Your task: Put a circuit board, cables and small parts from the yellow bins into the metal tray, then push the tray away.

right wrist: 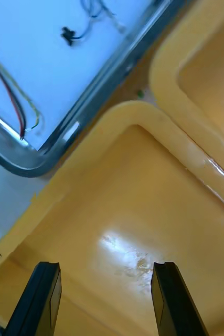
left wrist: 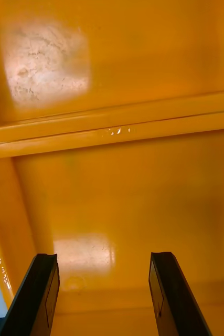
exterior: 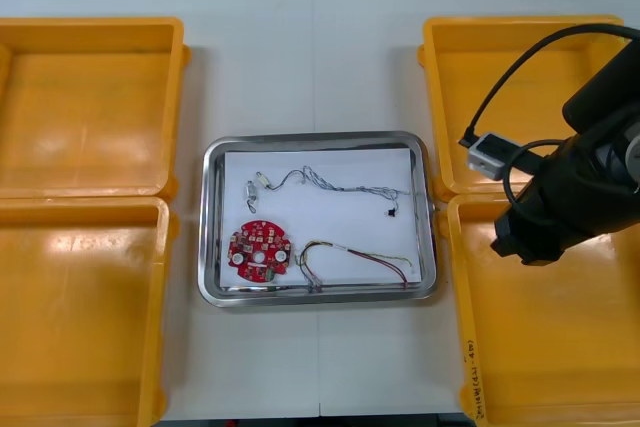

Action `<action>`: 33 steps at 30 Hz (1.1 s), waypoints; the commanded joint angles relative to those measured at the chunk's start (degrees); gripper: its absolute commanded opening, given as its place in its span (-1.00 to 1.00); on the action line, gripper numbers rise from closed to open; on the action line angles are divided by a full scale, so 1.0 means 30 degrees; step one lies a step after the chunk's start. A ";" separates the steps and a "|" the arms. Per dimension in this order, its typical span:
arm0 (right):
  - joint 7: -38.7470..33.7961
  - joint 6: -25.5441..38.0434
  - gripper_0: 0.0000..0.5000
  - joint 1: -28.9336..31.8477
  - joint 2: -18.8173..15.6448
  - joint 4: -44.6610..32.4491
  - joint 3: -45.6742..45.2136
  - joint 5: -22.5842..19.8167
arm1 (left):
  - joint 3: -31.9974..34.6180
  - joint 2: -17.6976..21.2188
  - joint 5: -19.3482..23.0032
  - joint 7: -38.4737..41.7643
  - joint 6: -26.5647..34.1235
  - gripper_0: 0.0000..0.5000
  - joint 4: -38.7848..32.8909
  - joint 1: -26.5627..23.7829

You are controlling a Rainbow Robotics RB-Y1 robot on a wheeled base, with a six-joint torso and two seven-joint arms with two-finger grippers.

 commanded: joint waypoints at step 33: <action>0.4998 -0.0459 1.00 -0.5899 0.5775 0.0469 0.8272 0.3898 | -0.0091 -0.1073 -0.0012 0.1844 0.0114 1.00 -0.0306 0.1723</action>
